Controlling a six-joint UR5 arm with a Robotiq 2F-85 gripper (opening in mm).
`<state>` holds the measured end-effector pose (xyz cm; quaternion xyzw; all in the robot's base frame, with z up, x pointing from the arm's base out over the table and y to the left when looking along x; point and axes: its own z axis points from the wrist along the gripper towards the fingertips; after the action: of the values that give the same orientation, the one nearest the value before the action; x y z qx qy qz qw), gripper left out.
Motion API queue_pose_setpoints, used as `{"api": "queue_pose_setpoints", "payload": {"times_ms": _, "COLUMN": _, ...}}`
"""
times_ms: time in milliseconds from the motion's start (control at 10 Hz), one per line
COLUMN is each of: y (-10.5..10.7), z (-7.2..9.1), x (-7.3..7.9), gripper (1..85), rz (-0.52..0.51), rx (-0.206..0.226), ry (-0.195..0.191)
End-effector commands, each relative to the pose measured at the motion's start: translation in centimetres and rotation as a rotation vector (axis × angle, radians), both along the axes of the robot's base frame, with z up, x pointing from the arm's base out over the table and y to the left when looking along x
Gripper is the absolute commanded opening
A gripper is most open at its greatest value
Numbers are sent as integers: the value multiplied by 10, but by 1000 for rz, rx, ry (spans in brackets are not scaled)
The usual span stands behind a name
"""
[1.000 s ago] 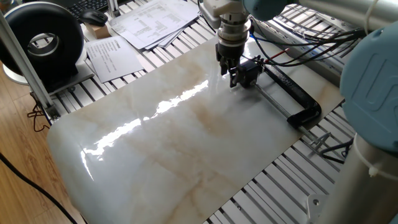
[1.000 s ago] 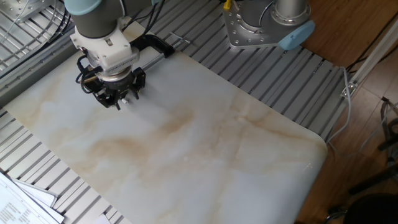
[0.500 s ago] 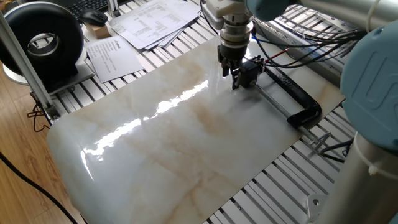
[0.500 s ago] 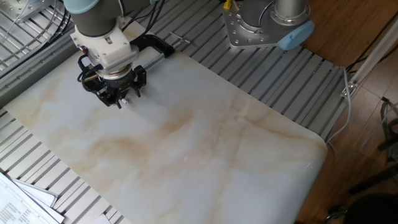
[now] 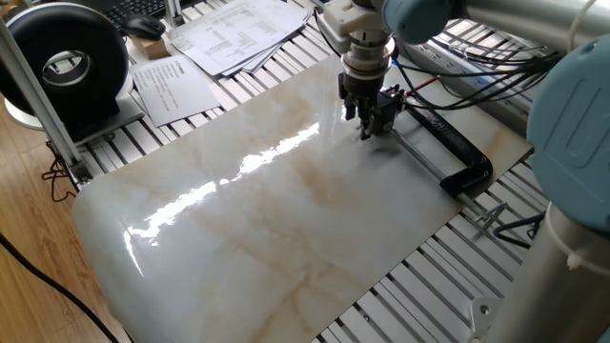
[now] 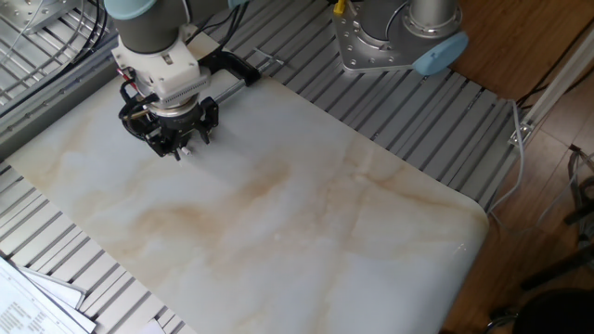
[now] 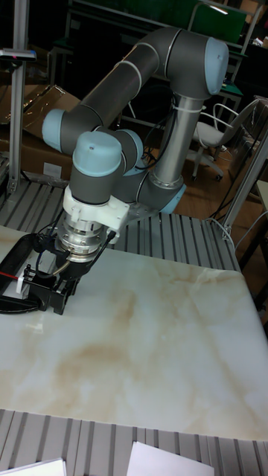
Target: Sharpen the pencil with a pencil sharpener
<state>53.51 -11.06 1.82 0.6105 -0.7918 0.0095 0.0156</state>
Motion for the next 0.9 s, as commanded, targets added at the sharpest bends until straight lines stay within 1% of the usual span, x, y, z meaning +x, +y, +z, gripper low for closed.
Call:
{"api": "queue_pose_setpoints", "payload": {"times_ms": 0, "y": 2, "z": -3, "x": 1, "gripper": 600, "rz": -13, "rx": 14, "ry": -14}}
{"api": "queue_pose_setpoints", "payload": {"times_ms": 200, "y": 4, "z": -6, "x": -6, "gripper": 617, "rz": -13, "rx": 28, "ry": -14}}
{"api": "queue_pose_setpoints", "payload": {"times_ms": 300, "y": 2, "z": -8, "x": -8, "gripper": 617, "rz": -12, "rx": 28, "ry": -20}}
{"api": "queue_pose_setpoints", "payload": {"times_ms": 600, "y": 5, "z": -16, "x": -19, "gripper": 620, "rz": -21, "rx": 39, "ry": -19}}
{"api": "queue_pose_setpoints", "payload": {"times_ms": 800, "y": 10, "z": -17, "x": -29, "gripper": 623, "rz": -30, "rx": 33, "ry": -19}}
